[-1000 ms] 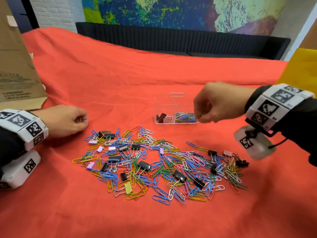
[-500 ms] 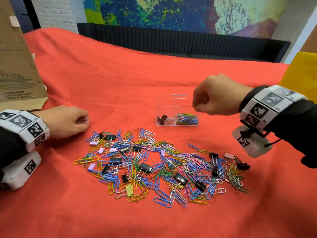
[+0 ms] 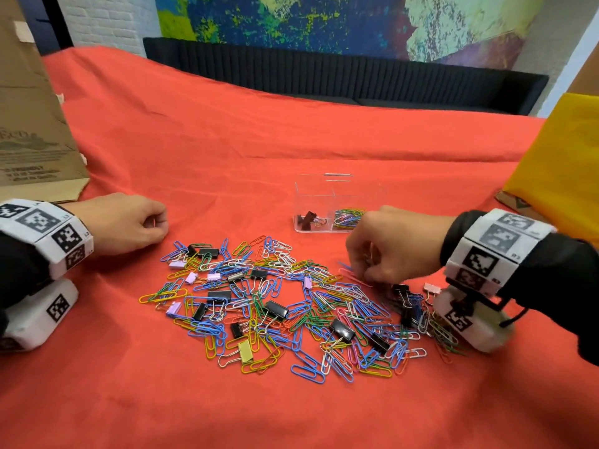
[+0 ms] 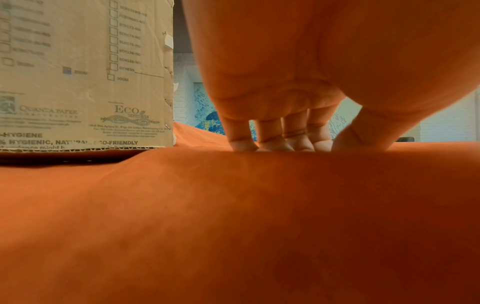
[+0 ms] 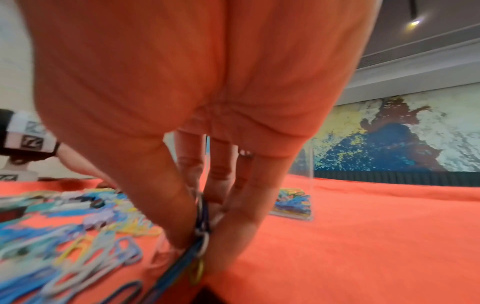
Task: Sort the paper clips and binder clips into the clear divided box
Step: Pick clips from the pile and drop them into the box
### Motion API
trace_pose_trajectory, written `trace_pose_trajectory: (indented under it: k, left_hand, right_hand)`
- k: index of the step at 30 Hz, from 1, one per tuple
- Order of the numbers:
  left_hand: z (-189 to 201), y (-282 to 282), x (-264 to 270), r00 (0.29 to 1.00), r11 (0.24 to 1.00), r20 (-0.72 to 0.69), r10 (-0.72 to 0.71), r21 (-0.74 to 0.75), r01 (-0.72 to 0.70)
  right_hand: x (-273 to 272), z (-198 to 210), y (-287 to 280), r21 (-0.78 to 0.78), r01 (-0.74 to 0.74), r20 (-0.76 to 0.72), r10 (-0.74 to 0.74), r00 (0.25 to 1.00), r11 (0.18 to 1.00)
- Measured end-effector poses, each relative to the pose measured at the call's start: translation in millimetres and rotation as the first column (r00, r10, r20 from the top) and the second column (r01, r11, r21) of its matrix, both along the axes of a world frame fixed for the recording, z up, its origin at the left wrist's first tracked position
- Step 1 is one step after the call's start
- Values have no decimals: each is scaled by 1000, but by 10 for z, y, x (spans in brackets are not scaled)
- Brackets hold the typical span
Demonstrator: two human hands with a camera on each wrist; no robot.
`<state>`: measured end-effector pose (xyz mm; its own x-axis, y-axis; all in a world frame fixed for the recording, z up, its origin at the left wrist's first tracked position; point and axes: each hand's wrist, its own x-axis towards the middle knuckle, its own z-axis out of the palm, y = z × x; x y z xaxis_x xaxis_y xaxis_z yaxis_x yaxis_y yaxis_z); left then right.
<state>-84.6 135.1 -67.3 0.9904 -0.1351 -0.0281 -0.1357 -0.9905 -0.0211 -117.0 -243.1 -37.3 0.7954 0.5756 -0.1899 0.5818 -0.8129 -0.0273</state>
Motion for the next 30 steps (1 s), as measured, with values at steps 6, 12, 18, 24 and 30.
trace_pose_trajectory:
  k: [6,12,18,24,30]
  left_hand:
    - [8,3,0,1000,1000,-4,-4,-6,4]
    - [7,-7,-3,1000,1000,-8,-9,-8,9]
    - [10,-10,-4,1000,1000,-16,-10,-8,10]
    - [6,7,18,1000,1000,-20,-21,-16,20]
    - [-4,5,13,1000,1000,-12,-13,-21,13]
  right_hand:
    - [128,239,-125,230,113,-45,-105,993,967]
    - [416,551,-179,418,127,233,-241,942,900]
    - [756,526,23,410,100,421,-285,861,907]
    - [790,486,27,389,121,400,-286,871,913]
    - [721,444,-19,364,118,402,-271,875,924]
